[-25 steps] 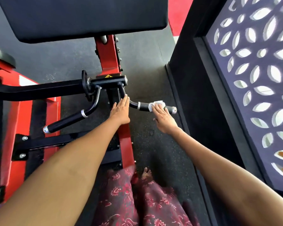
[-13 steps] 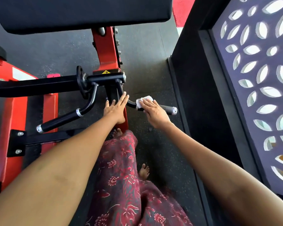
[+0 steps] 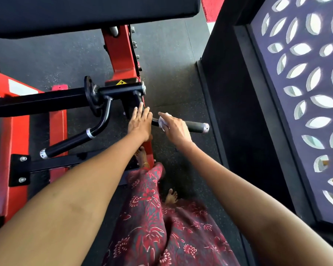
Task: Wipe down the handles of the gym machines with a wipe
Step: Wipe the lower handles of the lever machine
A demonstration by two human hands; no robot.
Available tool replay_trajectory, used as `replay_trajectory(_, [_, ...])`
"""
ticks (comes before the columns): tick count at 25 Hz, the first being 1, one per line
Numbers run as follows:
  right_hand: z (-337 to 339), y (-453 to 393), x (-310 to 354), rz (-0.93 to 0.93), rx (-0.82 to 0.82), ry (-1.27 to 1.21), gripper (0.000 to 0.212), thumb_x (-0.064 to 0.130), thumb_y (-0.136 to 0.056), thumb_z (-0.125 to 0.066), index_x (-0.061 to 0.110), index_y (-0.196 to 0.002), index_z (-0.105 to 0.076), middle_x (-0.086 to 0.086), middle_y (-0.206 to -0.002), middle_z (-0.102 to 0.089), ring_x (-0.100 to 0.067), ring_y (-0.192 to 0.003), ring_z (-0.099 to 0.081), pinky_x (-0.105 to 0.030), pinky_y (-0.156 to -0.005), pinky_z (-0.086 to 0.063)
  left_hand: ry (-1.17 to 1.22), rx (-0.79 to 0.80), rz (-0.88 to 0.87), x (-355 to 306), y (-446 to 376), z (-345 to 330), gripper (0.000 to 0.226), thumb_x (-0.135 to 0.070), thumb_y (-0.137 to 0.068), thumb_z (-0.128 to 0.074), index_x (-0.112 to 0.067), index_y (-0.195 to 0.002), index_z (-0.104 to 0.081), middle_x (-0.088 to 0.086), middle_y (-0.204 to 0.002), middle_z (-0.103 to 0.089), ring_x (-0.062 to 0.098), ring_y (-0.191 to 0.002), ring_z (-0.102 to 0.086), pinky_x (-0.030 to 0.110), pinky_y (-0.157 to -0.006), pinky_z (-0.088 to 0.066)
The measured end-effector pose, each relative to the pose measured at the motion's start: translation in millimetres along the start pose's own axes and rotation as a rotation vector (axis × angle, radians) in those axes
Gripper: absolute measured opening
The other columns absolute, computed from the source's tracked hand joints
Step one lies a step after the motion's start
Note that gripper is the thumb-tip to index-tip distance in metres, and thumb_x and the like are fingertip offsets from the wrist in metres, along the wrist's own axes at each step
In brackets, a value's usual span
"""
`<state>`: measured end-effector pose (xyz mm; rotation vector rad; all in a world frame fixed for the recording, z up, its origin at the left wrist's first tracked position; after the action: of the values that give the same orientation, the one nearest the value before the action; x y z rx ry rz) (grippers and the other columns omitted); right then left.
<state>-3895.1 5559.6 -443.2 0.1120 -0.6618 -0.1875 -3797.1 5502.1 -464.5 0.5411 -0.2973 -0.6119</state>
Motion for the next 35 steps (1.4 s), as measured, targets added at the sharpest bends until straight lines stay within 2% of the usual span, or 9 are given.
replay_trajectory(2, [13.0,12.9,-20.3,0.022,-0.027,0.024,0.033,0.009,-0.086,-0.053,0.009,-0.119,-0.062,-0.012,-0.116,-0.065,-0.030,-0.104,-0.061,-0.040,-0.083,-0.049,0.025,0.012,-0.010,-1.0,-0.2,-0.1,0.088,-0.022,-0.081,-0.064,-0.006,-0.149,-0.010,0.008,-0.158,-0.002,0.030,-0.144,0.019,0.043,-0.117,0.008])
replay_trajectory(6, [33.2,33.4,-63.5,0.024,-0.088,0.183,0.018,0.009,-0.088,-0.049,0.007,-0.098,-0.063,-0.007,-0.103,-0.065,-0.029,-0.097,-0.059,-0.038,-0.080,-0.043,0.044,0.150,-0.008,1.3,-0.9,-4.5,0.094,-0.013,-0.080,-0.057,-0.007,-0.150,0.005,0.006,-0.158,0.016,0.031,-0.139,0.031,0.054,-0.115,0.004])
replay_trajectory(12, [-13.1,-2.8,-12.9,0.035,0.022,0.191,0.038,0.009,-0.094,-0.046,-0.001,-0.130,-0.050,-0.013,-0.131,-0.055,-0.026,-0.127,-0.044,-0.026,-0.105,-0.028,0.052,0.286,0.032,1.9,-6.9,-10.6,0.101,-0.021,-0.086,-0.059,-0.007,-0.147,0.020,0.006,-0.152,0.035,0.032,-0.134,0.039,0.058,-0.115,-0.001])
replay_trajectory(15, [-3.9,7.7,-24.3,0.121,0.041,0.222,0.045,0.001,-0.089,-0.047,0.002,-0.134,-0.046,-0.011,-0.138,-0.050,-0.025,-0.130,-0.042,-0.030,-0.110,-0.023,0.068,0.318,0.030,1.6,-5.4,-10.1,0.104,-0.026,-0.086,-0.061,-0.006,-0.146,0.021,0.007,-0.151,0.036,0.032,-0.133,0.040,0.059,-0.113,-0.001])
replay_trajectory(17, [13.3,24.3,-57.7,0.066,-0.019,0.226,0.045,0.000,-0.090,-0.046,0.005,-0.134,-0.048,-0.007,-0.138,-0.051,-0.024,-0.130,-0.043,-0.034,-0.112,-0.024,0.067,0.333,0.027,1.8,-4.2,-8.6,0.107,-0.029,-0.085,-0.062,-0.004,-0.145,0.024,0.008,-0.150,0.038,0.032,-0.132,0.041,0.060,-0.112,-0.001])
replay_trajectory(22, [20.6,28.6,-77.7,-0.065,-0.065,0.214,0.025,0.009,-0.094,-0.046,0.007,-0.116,-0.058,-0.006,-0.120,-0.061,-0.028,-0.120,-0.049,-0.040,-0.098,-0.042,0.061,0.368,0.039,2.4,-4.1,-8.1,0.110,-0.029,-0.086,-0.063,-0.002,-0.143,0.027,0.011,-0.143,0.046,0.035,-0.129,0.044,0.061,-0.113,0.001])
replay_trajectory(28, [-10.5,1.3,-15.1,0.088,0.051,0.179,0.046,0.003,-0.092,-0.043,0.002,-0.138,-0.041,-0.012,-0.142,-0.044,-0.026,-0.135,-0.033,-0.029,-0.112,-0.017,0.038,0.423,0.068,2.0,-4.5,-9.1,0.116,-0.033,-0.083,-0.067,-0.001,-0.142,0.028,0.013,-0.141,0.049,0.036,-0.127,0.045,0.065,-0.111,0.000])
replay_trajectory(33, [21.5,40.5,-79.7,0.055,-0.055,0.188,0.054,-0.007,-0.083,-0.054,0.004,-0.135,-0.045,-0.009,-0.140,-0.048,-0.024,-0.135,-0.036,-0.045,-0.115,-0.021,0.030,0.442,0.072,1.1,-4.4,-8.6,0.114,-0.031,-0.084,-0.065,0.000,-0.140,0.030,0.015,-0.138,0.051,0.038,-0.125,0.047,0.065,-0.111,0.000])
replay_trajectory(35, [33.2,52.6,-101.5,0.000,-0.077,0.218,0.048,-0.004,-0.088,-0.049,0.003,-0.135,-0.046,-0.008,-0.139,-0.048,-0.022,-0.136,-0.035,-0.042,-0.116,-0.019,0.038,0.431,0.072,1.8,-4.7,-8.5,0.118,-0.032,-0.082,-0.068,0.000,-0.140,0.030,0.014,-0.139,0.051,0.037,-0.126,0.047,0.064,-0.111,-0.001])
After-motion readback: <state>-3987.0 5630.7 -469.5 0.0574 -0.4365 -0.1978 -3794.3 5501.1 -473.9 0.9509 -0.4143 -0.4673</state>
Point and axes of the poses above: each hand's wrist, its own y-axis away from the middle knuckle, its own z-axis out of the back of the hand, x = y × z, the point moved 6 cm from there along -y, towards the middle knuckle
